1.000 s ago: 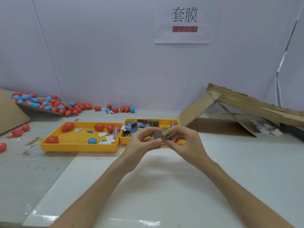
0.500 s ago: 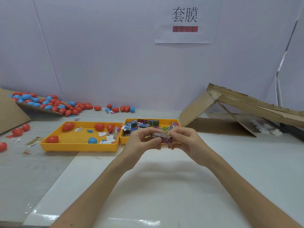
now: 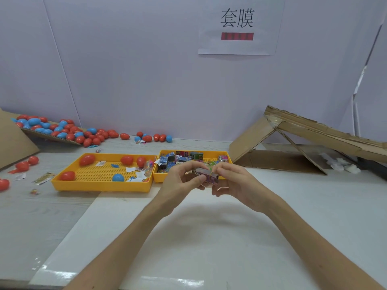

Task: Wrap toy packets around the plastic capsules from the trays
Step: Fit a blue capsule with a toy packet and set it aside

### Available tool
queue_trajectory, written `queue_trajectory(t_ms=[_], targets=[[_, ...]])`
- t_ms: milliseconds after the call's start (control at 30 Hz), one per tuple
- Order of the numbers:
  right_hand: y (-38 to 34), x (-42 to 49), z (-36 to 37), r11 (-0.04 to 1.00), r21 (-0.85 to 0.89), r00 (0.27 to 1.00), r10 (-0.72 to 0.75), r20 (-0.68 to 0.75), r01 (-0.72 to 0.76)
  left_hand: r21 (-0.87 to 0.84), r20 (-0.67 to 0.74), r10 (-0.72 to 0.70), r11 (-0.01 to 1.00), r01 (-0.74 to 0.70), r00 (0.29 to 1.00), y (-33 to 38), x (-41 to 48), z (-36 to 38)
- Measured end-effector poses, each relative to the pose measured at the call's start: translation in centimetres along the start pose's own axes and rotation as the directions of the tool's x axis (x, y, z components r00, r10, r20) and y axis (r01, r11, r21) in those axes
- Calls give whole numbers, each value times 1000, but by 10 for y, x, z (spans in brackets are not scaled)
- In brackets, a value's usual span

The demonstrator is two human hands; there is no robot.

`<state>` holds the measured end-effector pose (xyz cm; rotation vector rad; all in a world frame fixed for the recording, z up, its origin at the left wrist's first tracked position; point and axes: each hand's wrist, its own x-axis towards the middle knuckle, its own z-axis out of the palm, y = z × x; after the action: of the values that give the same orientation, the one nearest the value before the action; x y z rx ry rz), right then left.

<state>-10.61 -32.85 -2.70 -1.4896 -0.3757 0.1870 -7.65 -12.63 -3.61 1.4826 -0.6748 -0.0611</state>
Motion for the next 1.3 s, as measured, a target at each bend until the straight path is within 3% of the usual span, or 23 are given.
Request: queue_trajectory(t_ms=[167, 300, 433, 567, 733, 1100, 1300], targets=[[5, 4, 4, 995, -78, 986, -71, -151, 60, 111, -41, 46, 993, -41, 998, -3, 0, 1], [7, 5, 4, 983, -116, 958, -169, -233, 145, -95, -36, -77, 993, 73, 996, -2, 1, 3], [8, 4, 8, 972, -160, 951, -205, -230, 171, -278, 6, -189, 943, 183, 982, 2, 0, 4], [5, 3, 12, 970, -140, 951, -227, -211, 200, -347, 80, -203, 912, 218, 976, 3, -1, 1], [1, 1, 11, 940, -272, 928, -276, -251, 206, -323, 52, -228, 918, 232, 972, 1, 1, 0], [-1, 0, 8, 852, -449, 903, -386, -190, 269, -382, 60, -270, 883, 272, 961, -1, 2, -1], [0, -1, 11, 727, -606, 861, -492, -130, 324, -362, 47, -268, 893, 266, 962, -2, 2, 1]])
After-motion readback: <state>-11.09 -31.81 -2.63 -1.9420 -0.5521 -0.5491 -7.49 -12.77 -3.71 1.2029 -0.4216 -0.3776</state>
